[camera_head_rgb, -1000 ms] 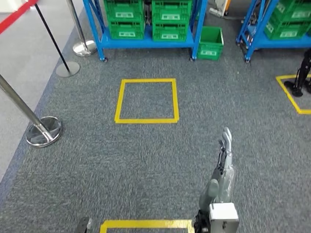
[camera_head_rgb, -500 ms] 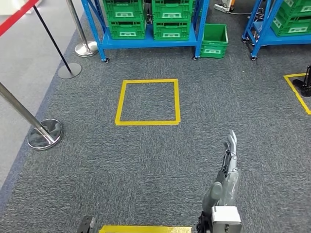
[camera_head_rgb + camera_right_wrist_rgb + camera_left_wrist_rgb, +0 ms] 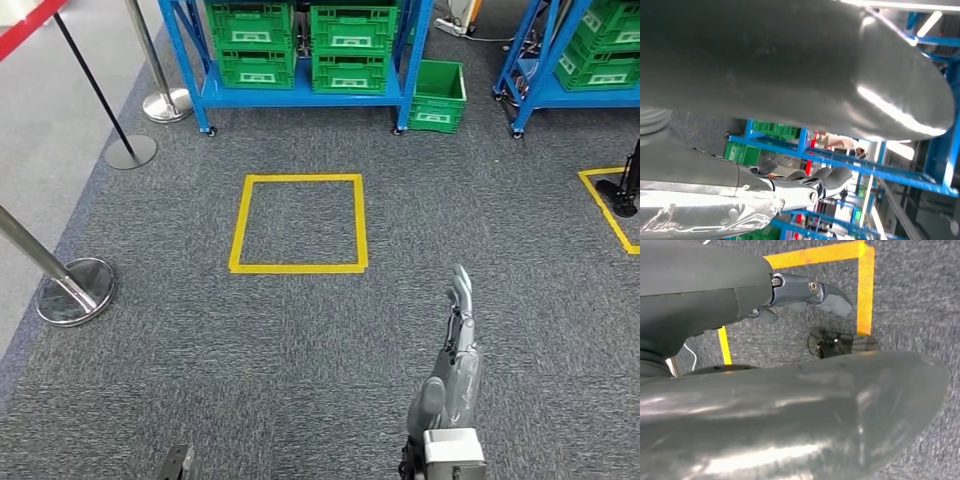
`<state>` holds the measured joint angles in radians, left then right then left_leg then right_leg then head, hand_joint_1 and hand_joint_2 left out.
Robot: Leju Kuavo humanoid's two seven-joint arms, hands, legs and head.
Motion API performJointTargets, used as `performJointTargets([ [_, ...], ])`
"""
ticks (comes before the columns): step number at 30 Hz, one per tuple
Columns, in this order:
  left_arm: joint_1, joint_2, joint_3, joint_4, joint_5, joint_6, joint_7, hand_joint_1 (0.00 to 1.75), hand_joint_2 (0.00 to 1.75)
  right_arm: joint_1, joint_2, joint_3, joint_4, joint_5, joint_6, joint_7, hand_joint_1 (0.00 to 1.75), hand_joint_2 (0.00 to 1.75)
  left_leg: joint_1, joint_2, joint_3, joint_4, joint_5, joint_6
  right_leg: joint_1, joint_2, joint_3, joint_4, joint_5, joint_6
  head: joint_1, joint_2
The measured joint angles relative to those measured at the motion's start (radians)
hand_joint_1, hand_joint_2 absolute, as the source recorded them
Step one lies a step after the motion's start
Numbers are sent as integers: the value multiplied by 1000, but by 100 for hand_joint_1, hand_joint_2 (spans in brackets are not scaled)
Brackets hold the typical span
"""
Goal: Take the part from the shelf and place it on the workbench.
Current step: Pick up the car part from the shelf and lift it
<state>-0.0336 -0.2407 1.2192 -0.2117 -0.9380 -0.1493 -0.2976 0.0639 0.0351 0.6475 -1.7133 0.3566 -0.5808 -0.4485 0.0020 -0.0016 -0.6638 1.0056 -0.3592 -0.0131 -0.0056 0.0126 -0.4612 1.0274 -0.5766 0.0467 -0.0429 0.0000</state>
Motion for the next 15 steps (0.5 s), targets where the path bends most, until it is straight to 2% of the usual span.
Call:
performJointTargets([
  [1,-1,0,0,0,-1,2,0,0,0,-1,0,1,-1,0,-1,0,0,0,1,0,5,-1,-5,7,0,-1,-16,38,-21,4,0,0],
  [3,-1,0,0,0,-2,3,0,0,0,-2,-1,1,-2,1,-2,0,0,0,-1,0,16,-1,-17,18,1,-3,-93,176,-82,7,0,0],
  [4,-2,0,0,0,-2,4,0,0,0,-1,-1,1,-2,0,-2,0,0,0,-3,0,22,-1,-24,21,2,-3,-139,246,-102,6,0,0],
  [5,-1,0,0,0,-2,4,0,0,0,-1,-2,1,-1,0,-2,0,0,0,-5,-1,30,-1,-30,23,3,-3,-173,287,-101,5,0,0],
  [6,-1,0,0,0,-2,4,0,0,0,0,-3,1,-1,0,-2,0,0,0,-6,-2,39,-1,-37,24,4,-3,-189,286,-74,2,0,0],
  [7,-1,0,0,0,-2,5,0,0,0,0,-4,1,-1,0,-2,0,0,0,-8,-4,49,-1,-44,24,6,-3,-186,245,-29,-3,0,0],
  [9,-1,-1,0,0,-2,5,0,0,0,-1,-4,1,-1,0,-2,0,0,0,-12,-7,69,-1,-57,22,11,-4,-146,105,73,-17,0,0],
  [10,-2,-1,0,0,-2,6,0,0,0,-1,-4,1,-1,0,-2,0,0,0,-14,-9,75,0,-61,19,14,-5,-127,50,103,-21,0,0],
  [11,-3,-2,0,0,-2,6,0,0,0,-2,-5,1,-1,0,-2,0,0,0,-16,-9,77,1,-65,18,15,-5,-117,17,120,-21,0,0],
  [12,-3,-2,0,0,-2,7,0,0,0,-1,-5,1,-1,0,-3,0,0,0,-17,-10,77,1,-67,17,16,-4,-114,7,122,-20,-1,0],
  [14,-4,-3,0,0,-3,11,0,0,0,-1,-5,1,-2,0,-4,0,0,0,-17,-9,77,0,-67,18,16,-2,-114,3,125,-15,-2,0],
  [15,-4,-3,0,0,-3,14,0,0,0,0,-5,1,-2,0,-4,0,0,0,-17,-9,78,-2,-66,16,16,-1,-114,3,125,-17,-2,0],
])
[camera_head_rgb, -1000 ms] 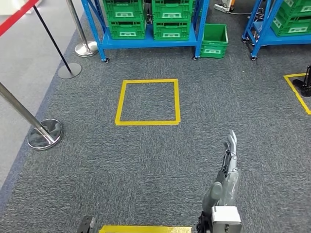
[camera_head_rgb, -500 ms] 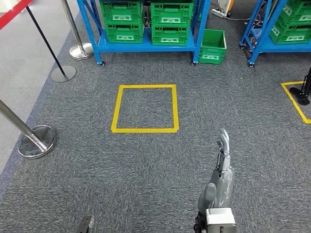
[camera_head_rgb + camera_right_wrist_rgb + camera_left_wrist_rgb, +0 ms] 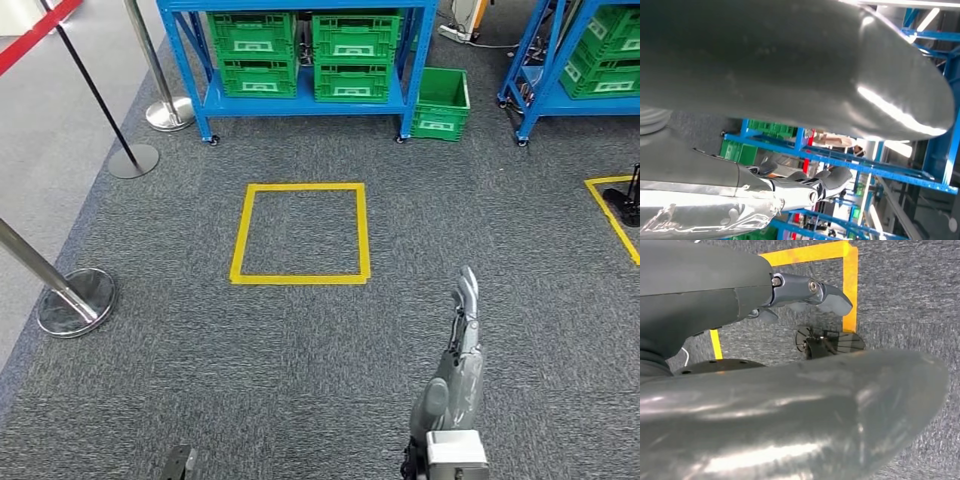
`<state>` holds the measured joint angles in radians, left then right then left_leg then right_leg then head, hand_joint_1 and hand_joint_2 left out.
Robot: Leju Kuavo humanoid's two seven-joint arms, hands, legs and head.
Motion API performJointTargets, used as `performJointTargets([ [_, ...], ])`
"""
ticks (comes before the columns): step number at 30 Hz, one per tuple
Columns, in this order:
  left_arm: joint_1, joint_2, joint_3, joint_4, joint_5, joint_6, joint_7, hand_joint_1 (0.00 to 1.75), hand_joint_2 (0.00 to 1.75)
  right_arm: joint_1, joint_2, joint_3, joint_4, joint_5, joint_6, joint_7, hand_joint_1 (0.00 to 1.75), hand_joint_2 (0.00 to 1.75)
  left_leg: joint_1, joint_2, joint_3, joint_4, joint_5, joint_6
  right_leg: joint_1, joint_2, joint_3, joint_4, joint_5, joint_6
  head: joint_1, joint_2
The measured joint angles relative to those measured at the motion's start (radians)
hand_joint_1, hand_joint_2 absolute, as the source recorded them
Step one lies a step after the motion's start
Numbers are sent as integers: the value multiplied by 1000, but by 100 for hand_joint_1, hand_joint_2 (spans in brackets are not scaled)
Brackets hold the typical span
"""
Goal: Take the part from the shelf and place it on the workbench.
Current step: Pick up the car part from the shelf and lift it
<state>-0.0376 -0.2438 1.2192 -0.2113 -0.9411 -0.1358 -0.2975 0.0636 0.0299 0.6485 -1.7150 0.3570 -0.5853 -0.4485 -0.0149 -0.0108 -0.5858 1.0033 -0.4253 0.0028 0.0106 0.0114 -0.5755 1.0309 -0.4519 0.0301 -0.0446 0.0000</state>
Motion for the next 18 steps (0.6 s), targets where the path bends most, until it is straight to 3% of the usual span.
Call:
performJointTargets([
  [11,-1,0,0,0,-7,3,-3,0,0,0,0,0,0,0,0,0,0,0,0,0,4,-10,3,-10,0,0,0,0,-3,-8,0,0],
  [12,-1,0,0,0,-6,2,-4,0,0,1,0,0,-1,0,0,0,0,0,0,-1,4,-15,-2,-6,-1,-1,2,4,2,-5,0,0],
  [15,0,0,0,0,-3,0,-11,0,0,5,-1,0,-4,1,1,-1,0,0,2,-2,32,-47,-14,12,-5,-4,-6,36,32,21,-1,0],
  [16,1,0,0,0,-2,0,-13,0,0,5,-2,1,-6,1,1,-1,0,0,4,-3,45,-55,-14,15,-6,-4,-16,59,22,26,1,0],
  [18,1,1,0,0,-2,1,-15,0,0,3,-2,1,-8,0,1,-2,0,0,8,-2,62,-60,-17,17,-10,-3,-57,144,-37,29,9,0],
])
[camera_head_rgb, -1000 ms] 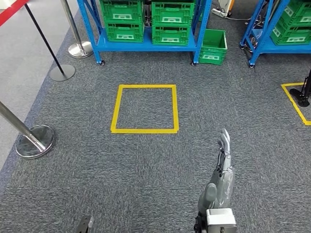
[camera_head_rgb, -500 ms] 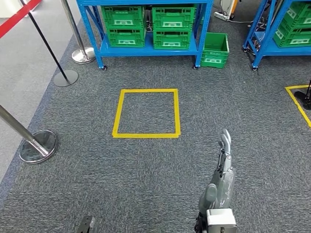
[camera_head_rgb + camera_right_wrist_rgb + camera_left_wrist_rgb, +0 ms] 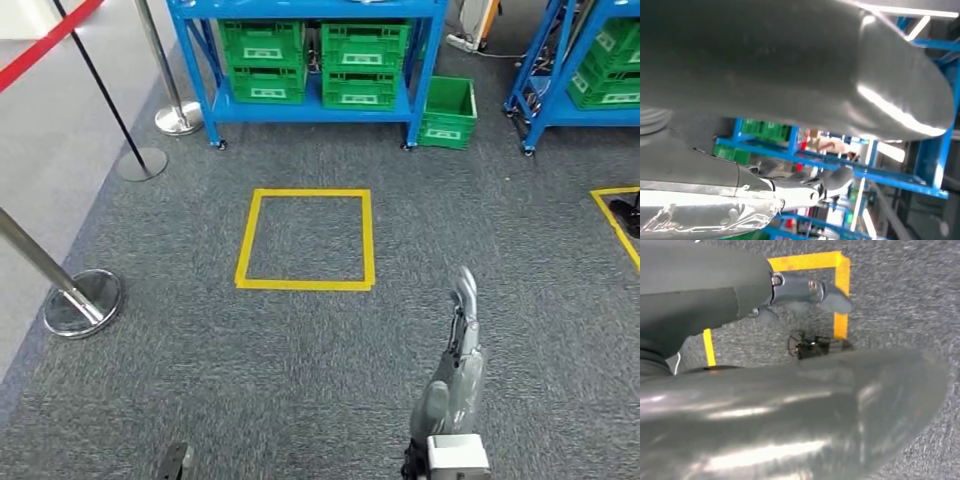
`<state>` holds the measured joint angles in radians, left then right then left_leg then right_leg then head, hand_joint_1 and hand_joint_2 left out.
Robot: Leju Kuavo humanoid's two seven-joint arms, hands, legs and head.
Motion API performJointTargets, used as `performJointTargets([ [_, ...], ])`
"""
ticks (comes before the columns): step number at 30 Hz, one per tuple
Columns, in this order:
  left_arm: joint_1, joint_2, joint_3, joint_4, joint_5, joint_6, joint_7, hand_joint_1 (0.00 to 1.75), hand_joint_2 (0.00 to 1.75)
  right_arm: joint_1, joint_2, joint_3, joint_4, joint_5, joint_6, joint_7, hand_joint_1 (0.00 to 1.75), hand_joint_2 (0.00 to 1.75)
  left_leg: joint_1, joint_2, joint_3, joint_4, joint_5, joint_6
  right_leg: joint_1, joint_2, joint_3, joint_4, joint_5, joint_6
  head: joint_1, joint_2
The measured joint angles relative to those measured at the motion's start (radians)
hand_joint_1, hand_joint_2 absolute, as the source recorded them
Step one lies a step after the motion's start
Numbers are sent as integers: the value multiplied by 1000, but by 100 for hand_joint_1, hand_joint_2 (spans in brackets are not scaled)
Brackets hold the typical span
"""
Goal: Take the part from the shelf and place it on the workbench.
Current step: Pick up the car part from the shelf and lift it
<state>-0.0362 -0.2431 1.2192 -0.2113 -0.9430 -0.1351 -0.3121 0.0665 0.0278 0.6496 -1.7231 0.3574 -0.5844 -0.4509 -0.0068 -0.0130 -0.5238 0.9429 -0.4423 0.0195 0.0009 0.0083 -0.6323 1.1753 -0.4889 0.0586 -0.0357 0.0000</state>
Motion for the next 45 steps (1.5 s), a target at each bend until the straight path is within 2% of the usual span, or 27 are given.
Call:
performJointTargets([
  [2,1,0,0,0,-2,2,0,0,0,3,-1,0,0,0,1,-1,0,0,4,0,8,0,-9,-7,-7,0,-64,106,-53,1,4,0],
  [3,3,0,0,0,-3,2,0,0,0,4,-2,0,0,0,2,-1,0,0,7,0,15,1,-14,-12,-12,0,-83,125,-54,4,4,0],
  [4,4,0,0,0,-4,3,0,0,0,5,-2,0,0,0,4,-1,0,0,12,0,24,2,-21,-19,-18,-1,-82,106,-35,8,4,0],
  [6,6,1,0,0,-6,5,1,0,0,6,-3,0,0,1,6,-1,0,0,23,-1,46,5,-40,-36,-36,-1,-34,-19,38,29,6,0],
  [7,7,4,0,0,-6,6,1,0,0,6,-4,0,0,2,8,0,0,0,27,-2,56,10,-50,-46,-43,2,-10,-80,59,36,10,0],
  [8,7,6,0,0,-7,8,1,0,0,6,-5,0,1,2,8,0,0,0,30,-2,62,13,-60,-56,-46,7,8,-119,68,35,10,0],
  [10,5,8,0,0,-6,12,1,0,0,6,-8,1,1,3,9,1,0,0,35,-2,71,16,-67,-71,-39,16,20,-134,54,11,6,0],
  [12,0,7,0,0,-6,15,2,0,0,4,-8,3,-2,4,10,1,0,0,41,-1,63,43,-55,-82,-34,18,35,-136,50,-13,-1,0],
  [14,-5,5,0,0,-6,17,2,0,0,2,-8,6,-4,6,11,1,0,0,42,1,5,138,-48,-88,-33,15,56,-145,43,-28,-6,0],
  [15,-6,5,0,0,-6,18,3,0,0,2,-8,7,-5,7,11,1,0,0,41,3,-40,203,-63,-88,-32,14,67,-150,38,-33,-8,0],
  [17,-4,5,0,0,-6,19,6,0,0,1,-8,8,-5,8,12,2,0,0,39,3,-127,306,-122,-86,-30,15,87,-159,26,-39,-11,0],
  [18,-2,4,0,0,-6,20,8,0,0,2,-8,8,-5,8,12,2,0,0,39,3,-158,325,-139,-83,-30,17,99,-162,19,-40,-11,0],
  [19,-1,4,0,0,-6,20,9,0,0,2,-8,8,-5,8,12,2,0,0,39,3,-173,315,-134,-81,-30,20,111,-165,11,-39,-12,0],
  [20,-1,4,0,0,-6,21,9,0,0,2,-8,8,-5,8,12,2,0,0,39,3,-174,276,-102,-79,-31,22,124,-166,1,-37,-12,0],
  [23,-2,4,0,0,-6,24,10,0,0,1,-8,8,-5,8,12,3,0,0,38,6,-137,89,53,-75,-29,26,153,-166,-30,-20,-17,0],
  [24,-2,3,0,0,-6,24,10,0,0,1,-8,8,-5,9,12,3,0,0,37,7,-130,54,79,-74,-27,27,157,-168,-40,-12,-18,0],
  [26,-3,2,0,0,-5,24,11,0,0,0,-8,8,-5,9,12,3,0,0,34,6,-128,43,82,-69,-27,28,168,-182,-53,1,-17,0],
  [28,-3,1,0,0,-5,24,11,0,0,-1,-8,8,-5,9,12,3,0,0,33,4,-121,41,81,-54,-30,20,175,-179,-65,9,-15,0],
  [30,-4,0,0,0,-4,24,11,0,0,-3,-8,8,-5,9,12,3,0,0,30,6,-109,38,73,-37,-27,6,136,-94,-111,12,-14,0],
  [32,-5,0,0,0,-3,25,11,0,0,-4,-8,8,-5,10,12,3,0,0,21,8,-100,38,63,-25,-21,1,48,52,-169,9,-14,0],
  [33,-5,0,0,0,-3,26,11,0,0,-3,-8,8,-5,10,12,3,0,0,16,9,-95,38,57,-20,-18,1,10,104,-177,5,-14,0],
  [34,-4,0,0,0,-3,26,11,0,0,-3,-9,8,-5,10,12,3,0,0,10,8,-90,38,52,-17,-13,0,-11,118,-162,-1,-14,0],
  [35,-4,0,0,0,-3,26,11,0,0,-2,-9,8,-5,10,12,3,0,0,5,7,-82,38,47,-14,-8,1,-11,88,-125,-10,-14,0],
  [37,-3,-1,0,0,-3,27,11,0,0,-3,-9,8,-5,10,12,3,0,0,-4,4,-64,38,36,-11,5,0,33,-49,-28,-33,-14,0],
  [39,-4,-2,0,0,-2,27,11,0,0,-5,-9,8,-5,10,12,4,0,0,-11,2,-55,41,28,-13,13,-1,70,-146,25,-46,-16,0],
  [41,-4,-2,0,0,-2,24,11,0,0,-5,-9,8,-5,11,13,4,0,0,-14,2,-56,44,26,-11,13,-1,75,-164,35,-38,-18,0],
  [45,-5,-1,0,0,3,16,9,0,0,-6,-9,8,-6,12,16,4,0,0,-16,3,-43,11,19,9,9,3,85,-177,52,-18,-18,0],
])
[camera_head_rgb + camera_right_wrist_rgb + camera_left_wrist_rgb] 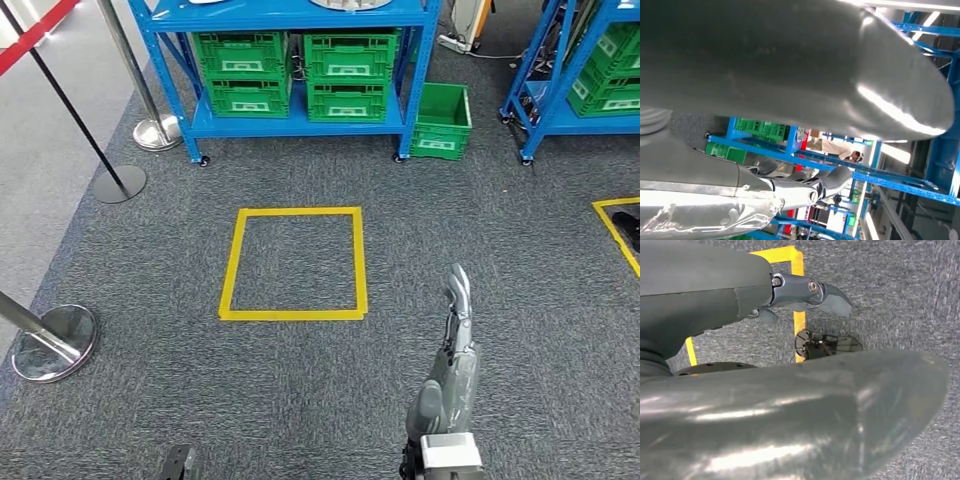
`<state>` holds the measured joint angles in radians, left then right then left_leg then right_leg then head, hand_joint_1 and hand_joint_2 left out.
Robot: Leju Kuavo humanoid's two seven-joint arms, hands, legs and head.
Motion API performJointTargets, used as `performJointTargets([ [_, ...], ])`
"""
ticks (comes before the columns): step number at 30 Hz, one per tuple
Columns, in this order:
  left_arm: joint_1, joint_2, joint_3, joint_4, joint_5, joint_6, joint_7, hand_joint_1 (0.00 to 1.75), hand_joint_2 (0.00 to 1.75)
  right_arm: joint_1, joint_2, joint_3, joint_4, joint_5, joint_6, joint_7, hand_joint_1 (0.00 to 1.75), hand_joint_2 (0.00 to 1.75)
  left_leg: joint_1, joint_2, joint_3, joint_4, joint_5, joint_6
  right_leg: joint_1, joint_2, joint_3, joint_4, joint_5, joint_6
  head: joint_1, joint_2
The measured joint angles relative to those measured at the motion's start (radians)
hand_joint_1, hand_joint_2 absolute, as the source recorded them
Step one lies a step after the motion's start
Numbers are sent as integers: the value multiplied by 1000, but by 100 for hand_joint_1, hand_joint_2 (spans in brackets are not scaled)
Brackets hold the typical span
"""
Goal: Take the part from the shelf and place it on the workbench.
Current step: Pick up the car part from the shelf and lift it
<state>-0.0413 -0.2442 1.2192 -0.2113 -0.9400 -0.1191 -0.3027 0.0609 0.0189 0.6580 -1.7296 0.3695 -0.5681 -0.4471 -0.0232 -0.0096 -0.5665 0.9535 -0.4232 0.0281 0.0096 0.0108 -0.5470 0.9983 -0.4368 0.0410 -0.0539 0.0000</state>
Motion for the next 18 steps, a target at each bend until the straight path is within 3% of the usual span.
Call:
performJointTargets([
  [2,1,0,0,0,2,0,0,0,0,-2,0,0,-1,1,2,0,0,0,4,-2,26,-33,1,5,1,-1,-4,19,0,3,4,0],
  [3,2,1,0,0,2,0,0,0,0,-3,0,0,-2,1,2,0,0,0,7,-2,39,-40,1,5,-1,-1,-19,48,-18,5,7,0],
  [6,3,0,0,0,4,0,0,0,0,-1,-1,0,-1,1,3,1,0,0,12,-1,61,-43,-10,-2,-12,-1,-132,232,-99,19,14,0],
  [7,5,0,0,0,4,0,0,0,0,1,-1,0,-1,1,3,2,0,0,15,-1,67,-43,-17,-7,-18,-1,-165,275,-110,28,14,0],
  [8,6,0,0,0,4,0,0,0,0,3,-2,0,-1,0,3,2,0,0,21,-1,76,-43,-24,-14,-25,-1,-178,279,-103,37,14,0],
  [9,8,0,0,0,4,0,0,0,0,4,-2,0,-1,0,3,2,0,0,27,-2,87,-42,-33,-23,-34,-2,-170,243,-80,47,14,0],
  [11,11,2,1,0,4,1,0,0,0,6,-2,0,0,1,3,2,0,0,39,-4,112,-34,-56,-44,-56,-8,-118,106,-6,73,18,0],
  [12,13,4,1,0,4,3,0,0,0,7,-3,0,1,1,3,2,0,0,43,-4,121,-26,-67,-55,-63,-10,-96,53,16,74,21,0],
  [13,14,5,1,0,3,4,0,0,0,8,-3,0,2,1,4,2,0,0,46,-4,126,-20,-77,-64,-64,-10,-83,26,32,68,20,0],
  [15,14,7,1,0,3,6,1,0,0,10,-3,0,3,0,4,2,0,0,48,-3,127,-13,-86,-73,-59,-7,-78,25,30,41,14,0],
  [18,13,7,1,0,2,6,1,0,0,11,-3,0,2,1,4,2,0,0,48,-3,126,-13,-88,-74,-58,-6,-76,27,34,37,10,0],
])
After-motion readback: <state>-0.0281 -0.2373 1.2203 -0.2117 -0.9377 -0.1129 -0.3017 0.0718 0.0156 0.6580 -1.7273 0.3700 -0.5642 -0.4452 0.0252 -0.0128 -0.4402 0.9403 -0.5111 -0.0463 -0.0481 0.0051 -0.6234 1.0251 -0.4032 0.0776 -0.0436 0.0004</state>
